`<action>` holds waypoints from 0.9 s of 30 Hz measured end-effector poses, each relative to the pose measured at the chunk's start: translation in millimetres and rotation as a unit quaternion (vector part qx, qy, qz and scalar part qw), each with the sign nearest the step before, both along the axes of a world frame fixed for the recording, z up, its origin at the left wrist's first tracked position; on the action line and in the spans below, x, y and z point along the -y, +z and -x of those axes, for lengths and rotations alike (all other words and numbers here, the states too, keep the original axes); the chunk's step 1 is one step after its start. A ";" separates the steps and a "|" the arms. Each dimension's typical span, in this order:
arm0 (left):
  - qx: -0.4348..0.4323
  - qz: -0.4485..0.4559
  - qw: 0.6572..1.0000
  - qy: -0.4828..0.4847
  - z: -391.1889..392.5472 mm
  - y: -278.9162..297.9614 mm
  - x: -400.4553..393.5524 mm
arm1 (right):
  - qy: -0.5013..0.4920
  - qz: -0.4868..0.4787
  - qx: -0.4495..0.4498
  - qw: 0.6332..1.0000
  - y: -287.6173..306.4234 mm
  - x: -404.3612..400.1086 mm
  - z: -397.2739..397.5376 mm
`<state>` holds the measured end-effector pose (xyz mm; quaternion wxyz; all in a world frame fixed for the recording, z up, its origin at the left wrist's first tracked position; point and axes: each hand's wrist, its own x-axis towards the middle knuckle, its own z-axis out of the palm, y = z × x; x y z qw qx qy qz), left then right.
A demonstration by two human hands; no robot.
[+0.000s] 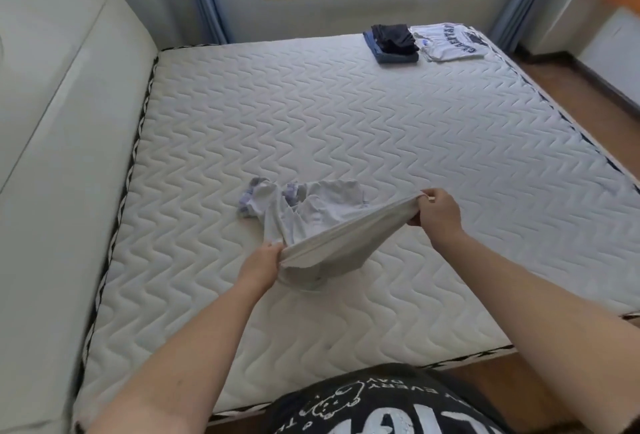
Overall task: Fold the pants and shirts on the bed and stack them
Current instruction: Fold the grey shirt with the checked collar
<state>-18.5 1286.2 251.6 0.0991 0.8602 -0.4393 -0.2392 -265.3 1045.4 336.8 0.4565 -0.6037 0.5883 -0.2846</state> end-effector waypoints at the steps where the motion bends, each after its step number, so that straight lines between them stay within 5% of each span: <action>1: 0.005 0.002 1.000 0.021 1.4 -7.1 -6.2 | -0.021 0.003 0.014 1.000 0.9 -1.8 -1.3; 6: 0.057 0.019 0.988 0.144 2.4 -28.8 -30.1 | -0.122 -0.015 0.107 0.987 7.0 -5.2 -9.9; 10: -0.013 0.039 0.936 0.351 -17.0 -34.0 -54.4 | -0.221 -0.054 0.177 0.958 19.7 10.6 -1.1; 15: -0.210 0.144 0.799 0.545 -30.5 -40.3 -81.3 | -0.199 -0.064 0.193 0.959 24.8 22.0 11.9; 18: -0.451 0.259 0.616 0.591 -24.1 -35.0 -77.0 | -0.136 -0.057 0.172 0.974 16.2 15.4 11.2; 22: -0.519 0.311 0.528 0.596 -30.4 -30.4 -66.8 | -0.088 -0.067 0.145 0.983 -0.7 11.1 13.5; 25: -0.509 0.330 0.514 0.607 -34.0 -26.7 -57.4 | -0.063 -0.077 0.113 0.989 -12.9 11.2 18.8; 27: -0.476 0.321 0.568 0.590 -34.8 -27.4 -51.8 | -0.050 -0.073 0.096 0.992 -20.7 11.3 23.8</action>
